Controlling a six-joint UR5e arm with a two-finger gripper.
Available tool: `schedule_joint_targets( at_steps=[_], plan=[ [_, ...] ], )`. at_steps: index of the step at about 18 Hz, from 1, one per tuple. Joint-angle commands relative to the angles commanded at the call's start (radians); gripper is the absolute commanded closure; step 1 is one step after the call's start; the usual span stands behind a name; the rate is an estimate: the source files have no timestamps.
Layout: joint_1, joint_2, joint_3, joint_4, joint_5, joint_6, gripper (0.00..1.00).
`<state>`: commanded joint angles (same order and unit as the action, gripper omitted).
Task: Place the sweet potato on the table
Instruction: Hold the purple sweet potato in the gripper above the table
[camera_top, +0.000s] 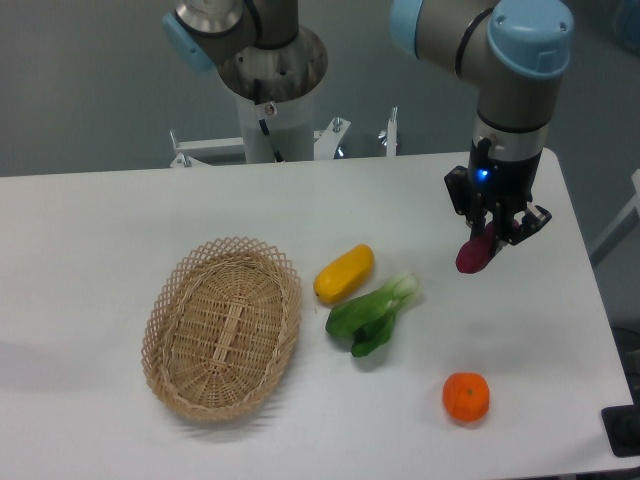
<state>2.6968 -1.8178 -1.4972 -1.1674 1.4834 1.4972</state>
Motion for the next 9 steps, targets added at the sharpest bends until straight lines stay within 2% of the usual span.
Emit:
schedule_joint_targets(
  at_steps=[9],
  plan=[
    [-0.002,-0.008,-0.001,0.003,0.003,-0.002,0.85]
  ],
)
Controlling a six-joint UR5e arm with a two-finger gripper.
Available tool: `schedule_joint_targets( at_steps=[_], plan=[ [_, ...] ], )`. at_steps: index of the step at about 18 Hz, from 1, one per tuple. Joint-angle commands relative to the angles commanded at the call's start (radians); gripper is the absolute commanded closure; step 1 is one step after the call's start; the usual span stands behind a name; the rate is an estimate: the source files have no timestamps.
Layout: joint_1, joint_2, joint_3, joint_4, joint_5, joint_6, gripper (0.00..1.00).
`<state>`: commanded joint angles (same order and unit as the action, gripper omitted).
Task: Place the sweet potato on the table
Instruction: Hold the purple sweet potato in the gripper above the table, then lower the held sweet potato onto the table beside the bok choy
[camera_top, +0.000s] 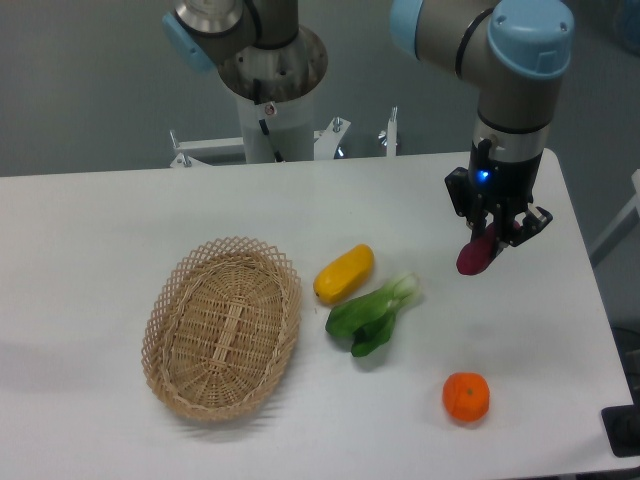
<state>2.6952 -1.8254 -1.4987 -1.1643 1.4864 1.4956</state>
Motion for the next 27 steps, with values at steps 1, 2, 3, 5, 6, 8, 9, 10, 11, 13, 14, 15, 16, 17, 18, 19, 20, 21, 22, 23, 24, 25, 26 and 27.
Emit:
schedule_joint_targets(
  at_steps=[1,2,3,5,6,8,9,10,11,13,14,15,16,17,18,19,20,21,22,23,24,25,26,27],
  plan=[
    [0.000,-0.006,-0.002,0.003,0.000,0.000,0.85],
    [0.000,-0.009,-0.006,0.018,0.000,0.000,0.85],
    [-0.002,-0.012,-0.017,0.041,0.000,-0.002,0.85],
    [-0.002,-0.012,-0.038,0.083,0.002,-0.002,0.85],
    [-0.002,-0.012,-0.044,0.095,0.002,-0.002,0.85],
    [0.002,-0.015,-0.063,0.123,0.003,0.009,0.85],
    [0.003,-0.017,-0.075,0.142,0.003,0.011,0.85],
    [0.003,-0.029,-0.084,0.170,0.003,0.011,0.85],
    [0.003,-0.040,-0.089,0.204,0.003,0.005,0.85],
    [0.000,-0.070,-0.103,0.259,0.006,-0.003,0.85],
    [0.000,-0.084,-0.115,0.290,0.006,-0.005,0.85],
    [0.000,-0.100,-0.124,0.325,0.006,-0.003,0.85],
    [0.000,-0.113,-0.132,0.356,0.006,-0.005,0.85],
    [0.000,-0.127,-0.143,0.382,0.008,-0.005,0.85],
    [-0.002,-0.144,-0.146,0.403,0.009,-0.005,0.85],
    [-0.003,-0.161,-0.149,0.419,0.011,-0.005,0.85],
    [-0.003,-0.172,-0.152,0.435,0.012,-0.003,0.85],
    [-0.003,-0.184,-0.155,0.446,0.012,-0.002,0.85],
    [-0.003,-0.193,-0.161,0.449,0.012,0.008,0.85],
    [-0.003,-0.205,-0.164,0.451,0.012,0.009,0.85],
    [-0.003,-0.219,-0.167,0.462,0.012,0.011,0.85],
    [-0.003,-0.235,-0.176,0.477,0.014,0.015,0.85],
    [-0.003,-0.247,-0.186,0.497,0.014,0.031,0.85],
    [-0.002,-0.253,-0.190,0.509,0.014,0.046,0.85]
  ],
)
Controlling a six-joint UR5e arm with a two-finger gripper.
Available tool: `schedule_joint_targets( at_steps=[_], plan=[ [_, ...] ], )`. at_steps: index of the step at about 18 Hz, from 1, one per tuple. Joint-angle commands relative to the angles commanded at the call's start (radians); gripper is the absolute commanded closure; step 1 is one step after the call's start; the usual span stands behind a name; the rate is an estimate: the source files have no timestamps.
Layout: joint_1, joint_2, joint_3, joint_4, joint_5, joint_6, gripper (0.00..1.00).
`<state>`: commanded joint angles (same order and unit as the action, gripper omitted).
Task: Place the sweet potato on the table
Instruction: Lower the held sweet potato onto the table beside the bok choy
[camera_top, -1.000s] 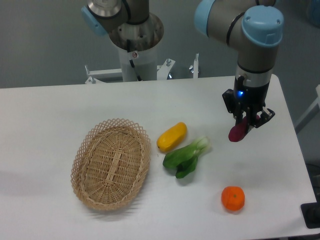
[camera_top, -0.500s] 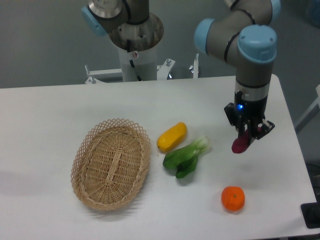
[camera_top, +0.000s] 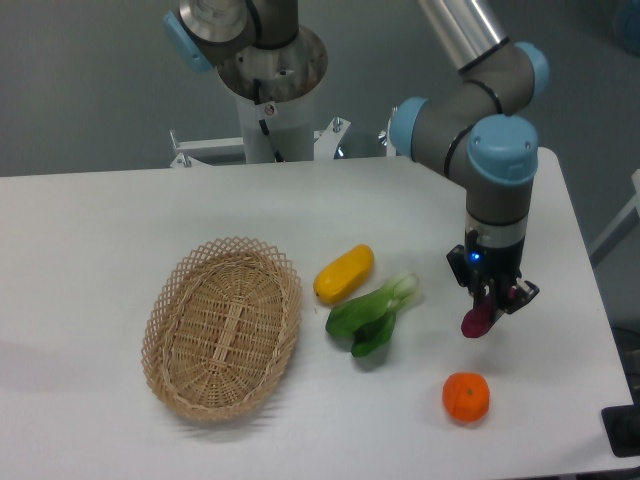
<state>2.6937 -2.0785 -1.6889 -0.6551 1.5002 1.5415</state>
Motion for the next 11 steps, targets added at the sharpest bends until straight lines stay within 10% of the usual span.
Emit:
schedule_joint_targets(
  at_steps=[11],
  plan=[
    [0.009,-0.008,-0.055,-0.003,0.083,0.009,0.85]
  ],
)
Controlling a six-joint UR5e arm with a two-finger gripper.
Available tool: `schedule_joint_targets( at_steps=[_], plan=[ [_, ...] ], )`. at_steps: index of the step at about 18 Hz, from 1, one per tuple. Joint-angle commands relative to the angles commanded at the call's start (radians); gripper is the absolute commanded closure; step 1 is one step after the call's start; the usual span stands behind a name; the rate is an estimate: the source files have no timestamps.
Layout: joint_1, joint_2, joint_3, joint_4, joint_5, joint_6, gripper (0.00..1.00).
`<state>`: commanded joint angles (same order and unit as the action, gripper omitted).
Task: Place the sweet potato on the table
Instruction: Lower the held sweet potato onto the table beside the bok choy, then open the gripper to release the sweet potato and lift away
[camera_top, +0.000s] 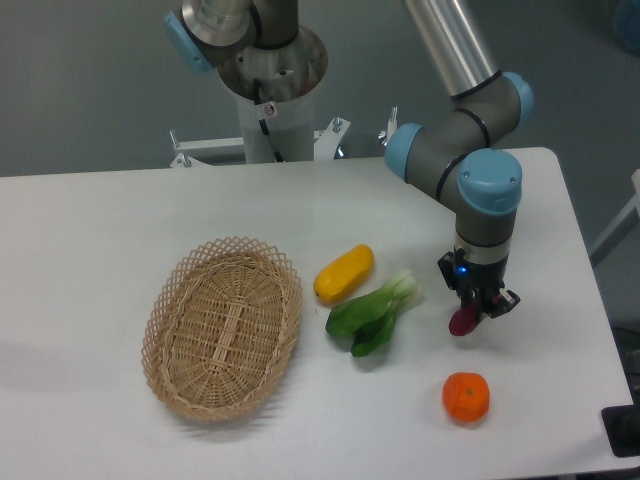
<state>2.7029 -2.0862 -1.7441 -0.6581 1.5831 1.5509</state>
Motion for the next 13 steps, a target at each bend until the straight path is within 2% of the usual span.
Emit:
schedule_joint_targets(
  at_steps=[4,5,6,8,9,10,13],
  plan=[
    [0.000,-0.008,-0.002,0.000,0.000,0.000,0.80],
    [0.000,-0.008,-0.002,0.000,0.000,0.000,0.75],
    [0.000,-0.006,0.000,0.000,0.000,-0.002,0.64],
    [0.000,-0.006,0.003,0.003,0.000,-0.002,0.21],
    [0.000,-0.006,0.006,0.003,0.000,0.000,0.05],
    [0.000,-0.002,-0.001,0.003,-0.002,-0.002,0.00],
    [0.002,0.014,-0.002,0.003,-0.002,-0.006,0.00]
  ],
)
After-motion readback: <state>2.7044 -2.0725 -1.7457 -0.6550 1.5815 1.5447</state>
